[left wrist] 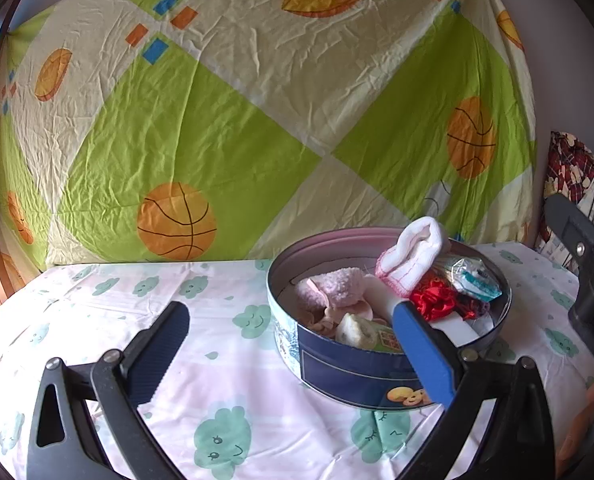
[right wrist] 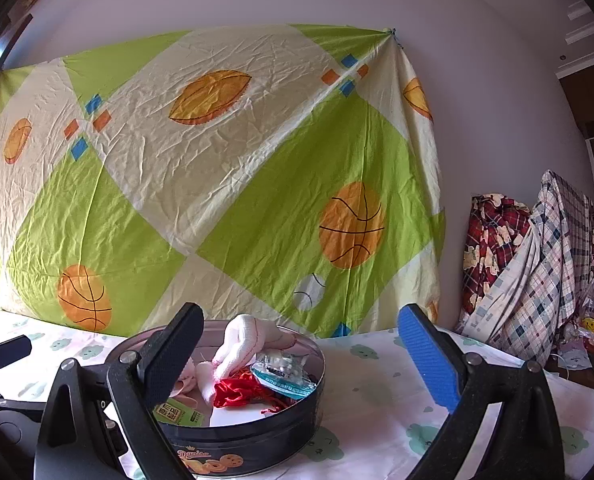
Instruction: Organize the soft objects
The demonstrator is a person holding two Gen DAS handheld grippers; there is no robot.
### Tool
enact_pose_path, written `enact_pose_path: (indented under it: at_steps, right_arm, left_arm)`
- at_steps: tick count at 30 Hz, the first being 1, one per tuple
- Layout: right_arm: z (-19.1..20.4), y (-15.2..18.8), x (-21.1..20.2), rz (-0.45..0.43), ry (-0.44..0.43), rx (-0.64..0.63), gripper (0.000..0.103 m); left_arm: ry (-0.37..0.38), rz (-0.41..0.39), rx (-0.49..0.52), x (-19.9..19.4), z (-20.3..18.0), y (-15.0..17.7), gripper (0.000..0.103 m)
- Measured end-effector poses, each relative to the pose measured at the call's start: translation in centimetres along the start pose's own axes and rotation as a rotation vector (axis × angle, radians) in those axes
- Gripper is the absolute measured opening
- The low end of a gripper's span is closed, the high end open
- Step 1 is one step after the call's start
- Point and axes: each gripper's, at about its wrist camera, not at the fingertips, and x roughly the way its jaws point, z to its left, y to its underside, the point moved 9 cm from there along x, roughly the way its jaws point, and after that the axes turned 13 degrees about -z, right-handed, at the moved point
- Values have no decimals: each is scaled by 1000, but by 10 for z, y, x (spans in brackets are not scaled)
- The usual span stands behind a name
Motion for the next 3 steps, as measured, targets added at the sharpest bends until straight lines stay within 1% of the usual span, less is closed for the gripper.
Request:
enact_pose_path:
  at_steps: [3]
  right_arm:
    - [-9, 3, 3, 14, 47, 9, 99]
  left_arm:
    - [-4, 5, -5, 0, 1, 0, 103]
